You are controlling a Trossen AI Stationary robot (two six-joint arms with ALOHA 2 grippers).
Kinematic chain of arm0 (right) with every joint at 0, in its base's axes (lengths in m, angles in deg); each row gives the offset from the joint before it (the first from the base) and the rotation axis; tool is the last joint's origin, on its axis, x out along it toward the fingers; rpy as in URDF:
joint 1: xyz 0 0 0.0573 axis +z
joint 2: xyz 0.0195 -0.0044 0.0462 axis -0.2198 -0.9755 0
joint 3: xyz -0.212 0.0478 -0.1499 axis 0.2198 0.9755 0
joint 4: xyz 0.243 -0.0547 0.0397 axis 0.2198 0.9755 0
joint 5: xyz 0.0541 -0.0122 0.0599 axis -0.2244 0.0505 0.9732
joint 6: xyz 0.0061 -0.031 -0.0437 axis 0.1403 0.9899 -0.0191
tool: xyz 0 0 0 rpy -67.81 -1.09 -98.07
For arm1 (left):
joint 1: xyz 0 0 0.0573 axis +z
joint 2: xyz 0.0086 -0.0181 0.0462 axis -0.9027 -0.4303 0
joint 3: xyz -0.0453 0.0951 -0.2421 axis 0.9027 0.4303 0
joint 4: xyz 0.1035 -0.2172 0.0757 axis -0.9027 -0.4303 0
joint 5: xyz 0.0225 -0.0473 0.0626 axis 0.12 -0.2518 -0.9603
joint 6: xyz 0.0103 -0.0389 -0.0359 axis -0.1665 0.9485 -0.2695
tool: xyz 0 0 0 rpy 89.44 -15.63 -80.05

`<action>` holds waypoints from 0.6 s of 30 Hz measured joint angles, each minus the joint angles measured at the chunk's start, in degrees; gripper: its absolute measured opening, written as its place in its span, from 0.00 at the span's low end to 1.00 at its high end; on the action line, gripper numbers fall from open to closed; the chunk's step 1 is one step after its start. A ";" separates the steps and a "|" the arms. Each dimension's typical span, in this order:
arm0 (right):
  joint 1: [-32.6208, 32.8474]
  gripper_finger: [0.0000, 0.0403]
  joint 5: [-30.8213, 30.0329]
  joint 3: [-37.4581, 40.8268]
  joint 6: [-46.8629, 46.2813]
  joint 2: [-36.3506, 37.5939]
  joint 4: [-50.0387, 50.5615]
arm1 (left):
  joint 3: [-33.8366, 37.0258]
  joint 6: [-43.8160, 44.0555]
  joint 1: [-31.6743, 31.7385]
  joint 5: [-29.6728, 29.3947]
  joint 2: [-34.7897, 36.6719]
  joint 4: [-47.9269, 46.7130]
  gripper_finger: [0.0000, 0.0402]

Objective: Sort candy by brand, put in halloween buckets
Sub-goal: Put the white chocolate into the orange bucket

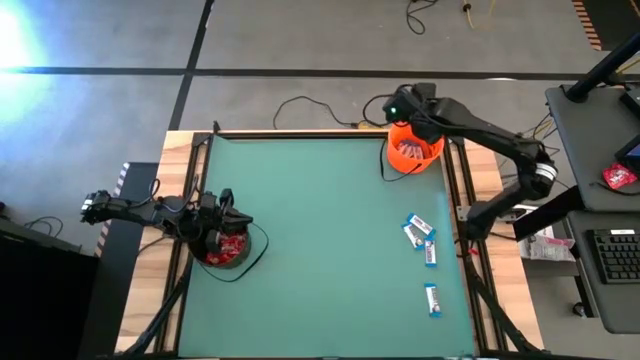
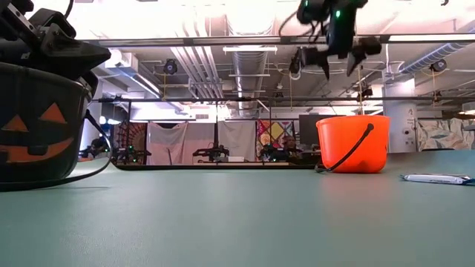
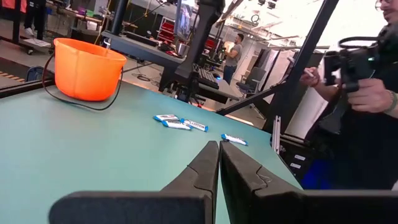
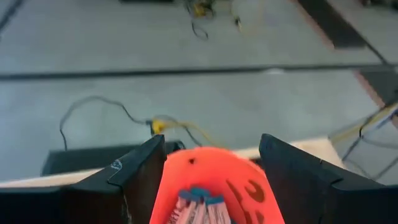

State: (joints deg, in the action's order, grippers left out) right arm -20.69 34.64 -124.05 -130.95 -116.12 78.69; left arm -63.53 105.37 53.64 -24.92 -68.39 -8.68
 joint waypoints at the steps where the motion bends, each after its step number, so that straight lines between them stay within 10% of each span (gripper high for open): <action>1: 1.28 0.63 -1.29 -0.12 -0.19 0.66 0.29 | 0.02 0.00 -0.02 0.00 0.00 0.01 0.00; 12: 18.47 0.63 0.18 1.45 -40.05 2.36 26.03 | 0.02 0.00 -0.02 0.00 0.02 -0.01 0.00; 18: 27.88 0.62 1.59 1.67 -46.87 0.79 29.25 | 0.01 0.00 -0.02 0.00 0.00 -0.01 0.00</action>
State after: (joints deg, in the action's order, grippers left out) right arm 7.19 36.22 -122.37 -177.83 -115.33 107.94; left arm -63.52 105.37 53.62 -24.92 -68.39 -8.68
